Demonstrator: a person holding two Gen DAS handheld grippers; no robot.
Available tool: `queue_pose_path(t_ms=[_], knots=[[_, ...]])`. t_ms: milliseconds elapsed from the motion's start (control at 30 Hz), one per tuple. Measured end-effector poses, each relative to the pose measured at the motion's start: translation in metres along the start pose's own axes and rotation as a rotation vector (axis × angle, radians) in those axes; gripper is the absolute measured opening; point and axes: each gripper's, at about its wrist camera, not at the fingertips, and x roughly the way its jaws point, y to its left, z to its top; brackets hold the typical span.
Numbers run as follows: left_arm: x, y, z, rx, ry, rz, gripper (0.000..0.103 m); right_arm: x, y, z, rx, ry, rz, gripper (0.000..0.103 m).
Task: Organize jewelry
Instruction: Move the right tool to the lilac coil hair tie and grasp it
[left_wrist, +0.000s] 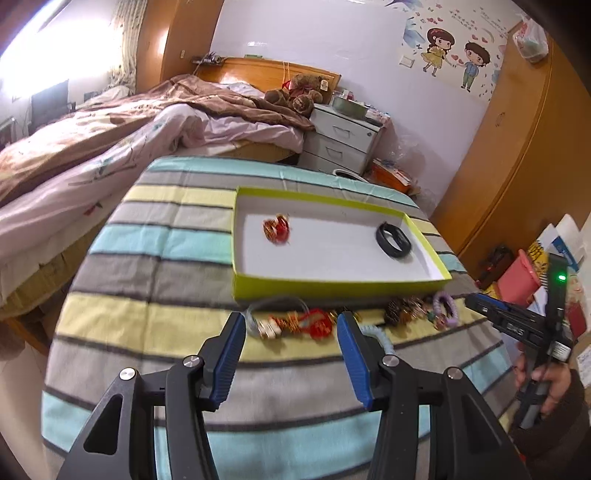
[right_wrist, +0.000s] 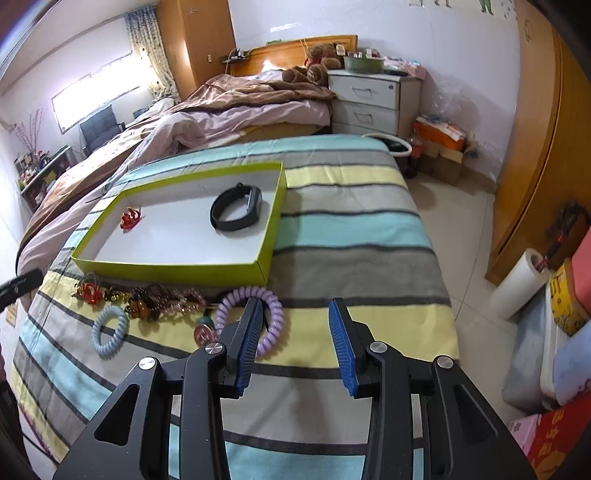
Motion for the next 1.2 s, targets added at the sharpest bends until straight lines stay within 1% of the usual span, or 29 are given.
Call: queue_pose_path(t_ms=[133,200,300,367,400,567,600,633,800,933,1033,1067,1100,1200], knots=[[-0.002,-0.005,-0.013,0.024,0.007,0.019,0.051,0.004,0.003,-0.002,-0.023,0.006,0.023,0.039],[-0.001,-0.004,-0.017,0.005,0.017,0.0,0.051,0.009,0.005,-0.003,-0.038,0.019,0.014,0.039],[-0.002,-0.003,-0.021,-0.008,0.019,-0.002,0.051,0.015,0.005,-0.003,-0.036,0.031,0.025,0.038],[-0.003,-0.003,-0.023,-0.013,0.024,0.0,0.051,0.018,0.006,-0.003,-0.04,0.042,0.027,0.032],[-0.002,-0.003,-0.024,-0.014,0.026,0.003,0.051,0.02,0.006,-0.003,-0.043,0.049,0.026,0.024],[-0.001,-0.005,-0.027,-0.009,0.037,0.002,0.051,0.025,0.004,-0.004,-0.028,0.061,0.034,0.022],[-0.001,-0.006,-0.027,-0.008,0.038,0.0,0.051,0.025,0.004,-0.004,-0.029,0.065,0.034,0.018],[0.0,-0.007,-0.027,-0.009,0.043,-0.002,0.051,0.026,0.004,-0.005,-0.028,0.067,0.037,0.01],[0.006,-0.015,-0.028,0.005,0.056,-0.011,0.051,0.018,0.002,-0.007,-0.014,0.048,0.06,0.009],[0.017,-0.021,-0.028,-0.002,0.085,-0.038,0.051,0.009,-0.001,-0.007,0.0,0.023,0.064,0.008],[0.024,-0.026,-0.03,0.008,0.101,-0.025,0.051,0.003,-0.004,-0.009,0.009,0.012,0.07,0.007],[0.026,-0.028,-0.03,0.014,0.096,-0.02,0.051,0.001,-0.005,-0.01,0.012,0.012,0.072,0.006],[0.027,-0.029,-0.029,0.012,0.095,-0.021,0.051,-0.001,-0.006,-0.01,0.013,0.014,0.069,0.003],[0.036,-0.035,-0.028,0.01,0.11,-0.035,0.051,-0.004,-0.009,-0.014,0.012,0.024,0.062,0.003]])
